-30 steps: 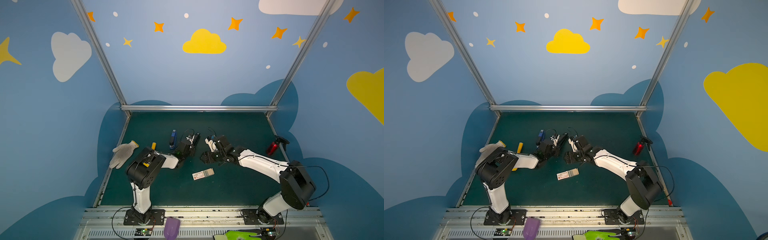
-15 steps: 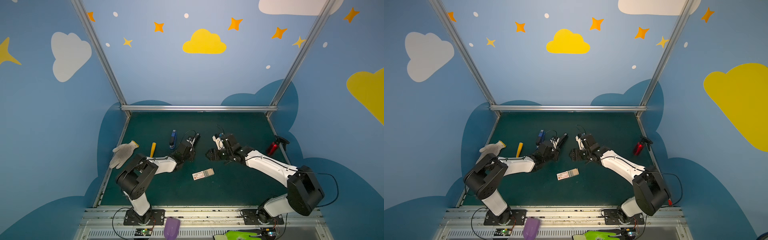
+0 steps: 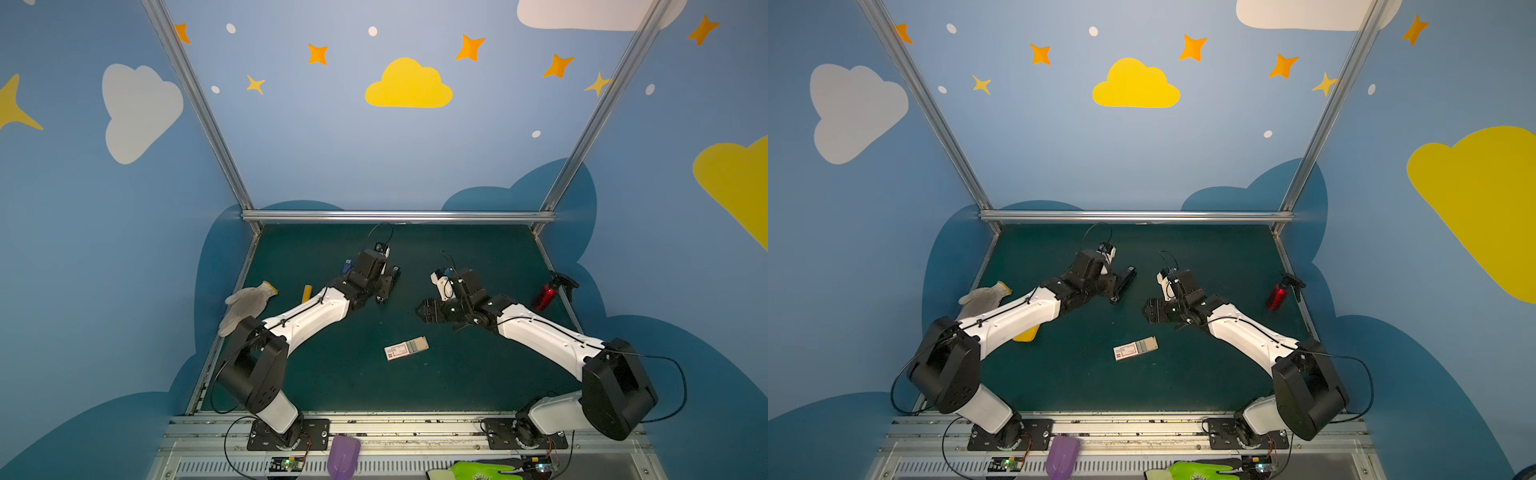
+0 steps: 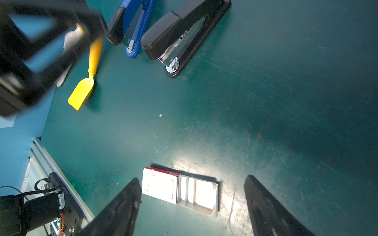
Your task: Load the staples into the stapler
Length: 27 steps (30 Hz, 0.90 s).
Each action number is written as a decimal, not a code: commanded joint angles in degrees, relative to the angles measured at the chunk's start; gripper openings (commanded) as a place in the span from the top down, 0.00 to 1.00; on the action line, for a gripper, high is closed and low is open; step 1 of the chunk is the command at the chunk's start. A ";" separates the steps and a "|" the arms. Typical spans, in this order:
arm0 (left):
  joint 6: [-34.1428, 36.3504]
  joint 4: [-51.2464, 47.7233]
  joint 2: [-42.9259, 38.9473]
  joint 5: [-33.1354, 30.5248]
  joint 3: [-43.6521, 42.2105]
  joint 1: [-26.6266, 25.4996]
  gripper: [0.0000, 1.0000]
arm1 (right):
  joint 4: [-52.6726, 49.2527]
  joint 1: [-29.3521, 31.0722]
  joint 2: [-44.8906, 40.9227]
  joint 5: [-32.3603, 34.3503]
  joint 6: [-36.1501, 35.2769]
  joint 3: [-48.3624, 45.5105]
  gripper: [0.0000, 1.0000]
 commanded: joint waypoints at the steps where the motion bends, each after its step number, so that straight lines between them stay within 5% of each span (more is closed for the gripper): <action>1: -0.93 -14.98 4.83 4.81 6.76 1.75 0.44 | -1.10 -0.60 -2.41 -0.93 0.15 -0.72 0.20; 9: 1.11 -25.97 15.38 13.03 20.48 3.37 0.45 | -1.12 -1.74 -2.65 -1.42 0.41 -1.80 0.20; 15: 1.98 -31.37 22.85 10.86 26.82 3.29 0.48 | -0.90 -2.37 -2.53 -2.07 0.60 -2.14 0.21; 27: 1.81 -31.86 27.57 10.22 26.51 3.12 0.84 | -0.06 -3.07 -2.72 -2.60 1.38 -3.26 0.21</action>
